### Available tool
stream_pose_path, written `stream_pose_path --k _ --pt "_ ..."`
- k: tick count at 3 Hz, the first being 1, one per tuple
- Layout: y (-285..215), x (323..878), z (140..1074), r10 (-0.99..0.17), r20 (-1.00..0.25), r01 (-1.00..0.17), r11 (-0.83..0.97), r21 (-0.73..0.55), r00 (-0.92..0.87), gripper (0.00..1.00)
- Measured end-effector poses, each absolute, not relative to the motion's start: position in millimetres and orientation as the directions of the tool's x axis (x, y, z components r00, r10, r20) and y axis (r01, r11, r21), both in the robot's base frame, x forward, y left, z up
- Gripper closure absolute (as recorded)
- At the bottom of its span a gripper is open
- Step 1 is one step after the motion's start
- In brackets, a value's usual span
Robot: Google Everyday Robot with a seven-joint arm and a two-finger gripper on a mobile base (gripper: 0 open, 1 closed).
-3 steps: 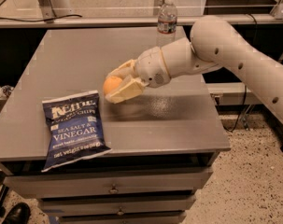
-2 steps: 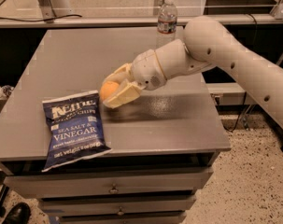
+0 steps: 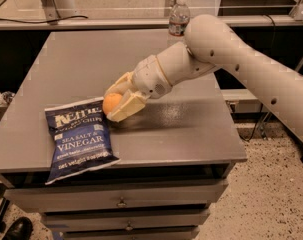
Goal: Move orange near blue chip bag
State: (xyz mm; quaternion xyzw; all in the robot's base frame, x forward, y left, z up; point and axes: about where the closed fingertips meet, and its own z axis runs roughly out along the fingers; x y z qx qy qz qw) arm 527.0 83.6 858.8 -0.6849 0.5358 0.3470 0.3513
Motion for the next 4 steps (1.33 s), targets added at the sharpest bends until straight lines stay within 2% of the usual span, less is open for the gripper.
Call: stream_pose_path --k 2,3,4 --pt "87.8 524.8 856.1 -0.498 -0.840 -0.970 -0.205 -0.131 0.218 0.14" --pt "89.3 525.1 856.0 -0.497 -0.838 -0.968 -0.207 -0.140 0.227 0.00" --pt "89.6 525.3 855.8 -0.497 -0.837 -0.968 -0.206 -0.143 0.229 0.00"
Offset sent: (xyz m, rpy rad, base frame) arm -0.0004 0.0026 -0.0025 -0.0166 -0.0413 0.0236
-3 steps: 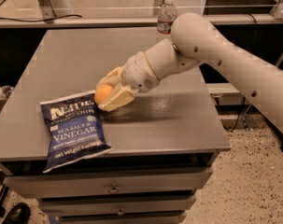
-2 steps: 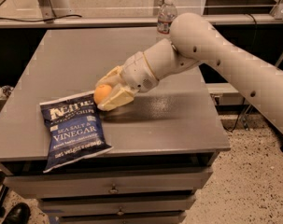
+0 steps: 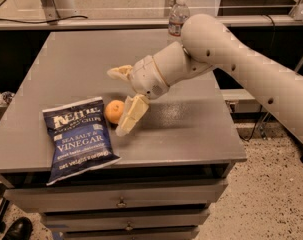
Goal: Move orange near blue chip bag
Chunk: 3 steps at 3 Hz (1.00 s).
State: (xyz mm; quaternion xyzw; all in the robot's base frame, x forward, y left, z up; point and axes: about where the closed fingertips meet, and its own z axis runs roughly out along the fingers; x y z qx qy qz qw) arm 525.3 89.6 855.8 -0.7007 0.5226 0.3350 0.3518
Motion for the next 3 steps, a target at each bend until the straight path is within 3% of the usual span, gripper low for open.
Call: stream_pose_path --k 2,3 --pt "59 533 859 -0.498 -0.845 -0.980 -0.106 -0.166 0.196 0.00" --pt "-3 533 866 -0.513 -0.847 -0.981 0.046 -0.190 0.140 0.00"
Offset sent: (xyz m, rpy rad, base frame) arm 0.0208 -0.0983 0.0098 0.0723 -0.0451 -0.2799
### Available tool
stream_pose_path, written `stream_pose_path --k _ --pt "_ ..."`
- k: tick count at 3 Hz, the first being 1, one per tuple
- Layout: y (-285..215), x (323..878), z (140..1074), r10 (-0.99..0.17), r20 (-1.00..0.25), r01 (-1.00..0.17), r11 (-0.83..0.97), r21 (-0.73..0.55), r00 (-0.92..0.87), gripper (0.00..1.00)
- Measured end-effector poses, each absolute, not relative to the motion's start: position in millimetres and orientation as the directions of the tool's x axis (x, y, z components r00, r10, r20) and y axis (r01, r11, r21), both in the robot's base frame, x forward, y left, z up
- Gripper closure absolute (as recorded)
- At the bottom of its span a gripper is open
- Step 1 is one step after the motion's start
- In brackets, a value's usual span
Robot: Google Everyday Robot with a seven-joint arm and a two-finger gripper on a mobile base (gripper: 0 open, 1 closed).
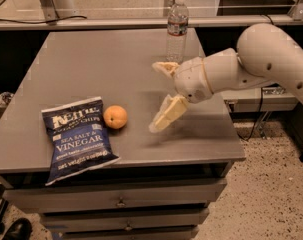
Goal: Move orange near blue chip bag
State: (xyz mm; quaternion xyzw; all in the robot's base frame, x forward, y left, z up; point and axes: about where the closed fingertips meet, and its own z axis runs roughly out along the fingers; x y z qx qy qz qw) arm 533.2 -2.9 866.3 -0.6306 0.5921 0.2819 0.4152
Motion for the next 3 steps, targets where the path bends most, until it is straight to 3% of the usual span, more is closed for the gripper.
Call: stream_pose_path --k 1,3 --pt "-80 527 882 -0.547 -0.834 -0.950 0.211 -0.229 0.079 0.00" --pt "-96 524 883 -0.551 -0.832 -0.943 0.241 -0.231 0.064 0.00"
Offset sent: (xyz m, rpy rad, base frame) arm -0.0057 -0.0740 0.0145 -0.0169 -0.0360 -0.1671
